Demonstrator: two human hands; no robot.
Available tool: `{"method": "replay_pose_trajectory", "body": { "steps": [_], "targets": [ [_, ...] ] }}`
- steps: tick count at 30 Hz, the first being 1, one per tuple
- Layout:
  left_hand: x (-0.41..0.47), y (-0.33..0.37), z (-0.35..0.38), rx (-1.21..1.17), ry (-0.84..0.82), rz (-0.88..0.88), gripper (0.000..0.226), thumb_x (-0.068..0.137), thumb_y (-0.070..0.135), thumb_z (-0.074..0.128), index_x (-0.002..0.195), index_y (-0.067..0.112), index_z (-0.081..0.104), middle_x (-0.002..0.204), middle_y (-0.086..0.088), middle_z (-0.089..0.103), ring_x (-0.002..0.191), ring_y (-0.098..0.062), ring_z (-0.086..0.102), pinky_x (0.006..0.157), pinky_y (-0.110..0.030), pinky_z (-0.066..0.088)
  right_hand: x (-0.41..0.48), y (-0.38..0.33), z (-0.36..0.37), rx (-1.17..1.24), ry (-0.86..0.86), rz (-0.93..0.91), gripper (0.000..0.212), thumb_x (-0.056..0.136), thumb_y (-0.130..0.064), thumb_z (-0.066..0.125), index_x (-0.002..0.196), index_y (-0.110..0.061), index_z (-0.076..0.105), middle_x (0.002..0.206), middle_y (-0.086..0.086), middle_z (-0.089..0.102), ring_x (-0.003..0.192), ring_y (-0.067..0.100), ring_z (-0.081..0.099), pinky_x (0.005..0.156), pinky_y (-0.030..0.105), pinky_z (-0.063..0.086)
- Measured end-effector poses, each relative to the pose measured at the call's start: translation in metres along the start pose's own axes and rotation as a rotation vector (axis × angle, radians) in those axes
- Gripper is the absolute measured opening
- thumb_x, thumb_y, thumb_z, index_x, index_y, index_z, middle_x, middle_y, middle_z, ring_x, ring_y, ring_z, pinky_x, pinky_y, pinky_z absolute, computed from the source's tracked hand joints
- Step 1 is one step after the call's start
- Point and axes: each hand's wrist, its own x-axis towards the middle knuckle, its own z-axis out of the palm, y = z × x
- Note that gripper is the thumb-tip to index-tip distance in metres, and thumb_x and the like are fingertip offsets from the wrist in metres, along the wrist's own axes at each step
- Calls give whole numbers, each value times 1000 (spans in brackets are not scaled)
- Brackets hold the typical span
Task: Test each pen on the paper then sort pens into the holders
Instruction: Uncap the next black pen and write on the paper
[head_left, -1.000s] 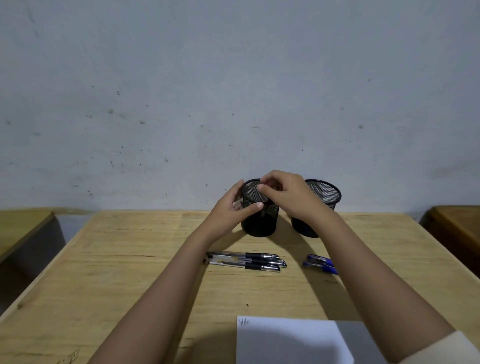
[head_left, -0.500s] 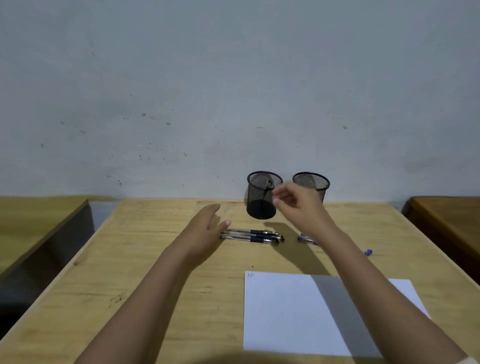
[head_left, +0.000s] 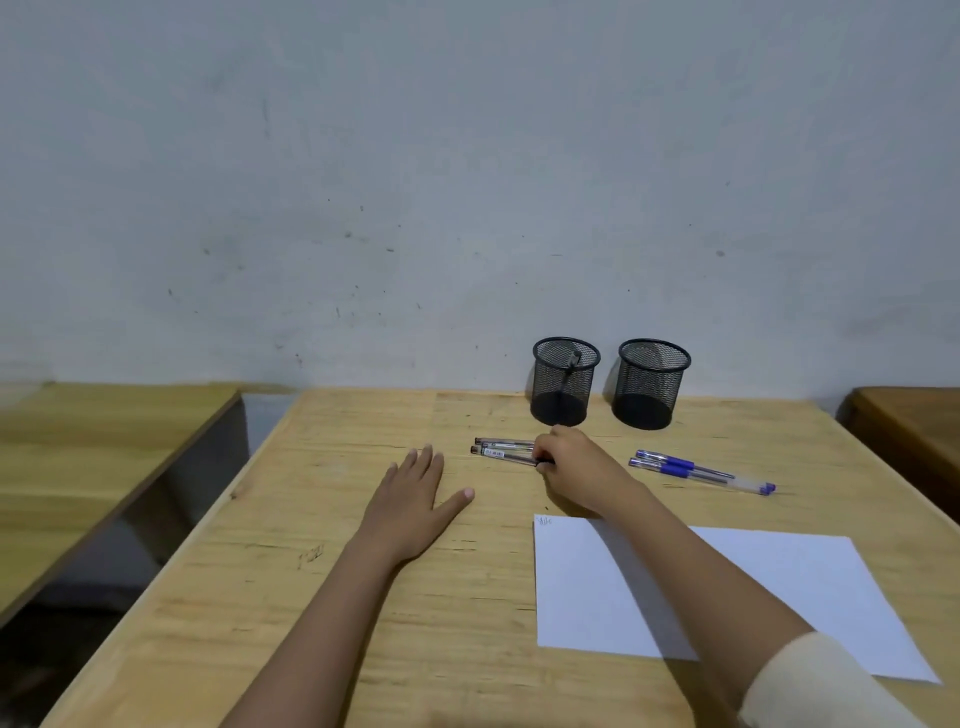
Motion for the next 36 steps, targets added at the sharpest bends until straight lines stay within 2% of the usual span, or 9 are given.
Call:
{"method": "replay_pose_trajectory", "body": {
  "steps": [3, 7, 11, 14, 19, 21, 24, 33, 36],
  "targets": [
    [-1, 1, -1, -2, 13, 7, 78, 92, 61, 28, 150, 13, 10, 160, -4, 1, 148, -19, -1, 119, -37, 1, 2, -4, -4, 119, 18, 9, 14, 88, -15, 54, 97, -12, 64, 100, 4, 56, 90, 21, 54, 75, 28, 44],
    [-1, 3, -6, -67, -9, 0, 77, 92, 58, 35, 150, 10, 14, 160, -5, 4, 148, -20, 1, 119, -36, 3, -8, -21, -11, 681, 250, 135, 7, 85, -11, 62, 91, -10, 66, 80, 1, 62, 72, 11, 56, 60, 8, 44],
    [-3, 9, -13, -491, 16, 8, 56, 91, 51, 47, 132, 14, 45, 134, 5, 44, 130, -20, 39, 99, -25, 37, -17, -33, -16, 1214, 292, 236, 8, 80, -4, 68, 87, -4, 64, 84, 12, 63, 78, 20, 64, 76, 27, 58],
    [-9, 29, -22, -939, 38, -8, 54, 88, 46, 57, 133, 19, 47, 136, 10, 43, 125, -8, 43, 96, -18, 45, -25, -41, -17, 1446, 277, 221, 9, 79, 5, 65, 80, -4, 61, 81, 13, 67, 76, 20, 67, 75, 26, 58],
    [-6, 50, -32, -1007, 196, 117, 21, 90, 34, 59, 110, 26, 59, 104, 6, 66, 97, -9, 63, 84, -22, 52, -38, -44, -17, 1631, 327, 155, 25, 75, 14, 63, 73, -10, 57, 89, 12, 71, 78, 18, 67, 73, 20, 56],
    [-4, 51, -32, -1102, 230, 106, 19, 89, 30, 62, 107, 23, 62, 97, 0, 69, 94, -15, 66, 87, -28, 53, -41, -41, -20, 1676, 320, 145, 25, 75, 15, 61, 74, -9, 56, 87, 11, 71, 76, 16, 68, 71, 19, 56],
    [-4, 56, -34, -1200, 232, 116, 12, 88, 13, 63, 99, 15, 67, 85, -1, 70, 81, -9, 67, 83, -21, 53, -46, -37, -24, 1631, 283, 113, 20, 75, 13, 62, 78, -7, 63, 86, 8, 70, 76, 14, 67, 70, 17, 55],
    [-11, 67, -38, -1109, 169, 213, 11, 85, 5, 65, 94, 1, 70, 80, -11, 70, 68, -6, 67, 72, -16, 53, -55, -26, -32, 1311, 238, 36, 13, 70, -2, 75, 80, -11, 73, 84, 13, 71, 81, 18, 66, 81, 28, 54],
    [-13, 65, -44, -1075, 172, 238, 11, 83, 4, 66, 92, 1, 72, 72, -8, 70, 64, -4, 66, 67, -12, 50, -55, -25, -37, 1319, 210, 9, 15, 69, 1, 74, 81, -8, 72, 75, 7, 71, 75, 15, 65, 73, 23, 55]
  ]
}}
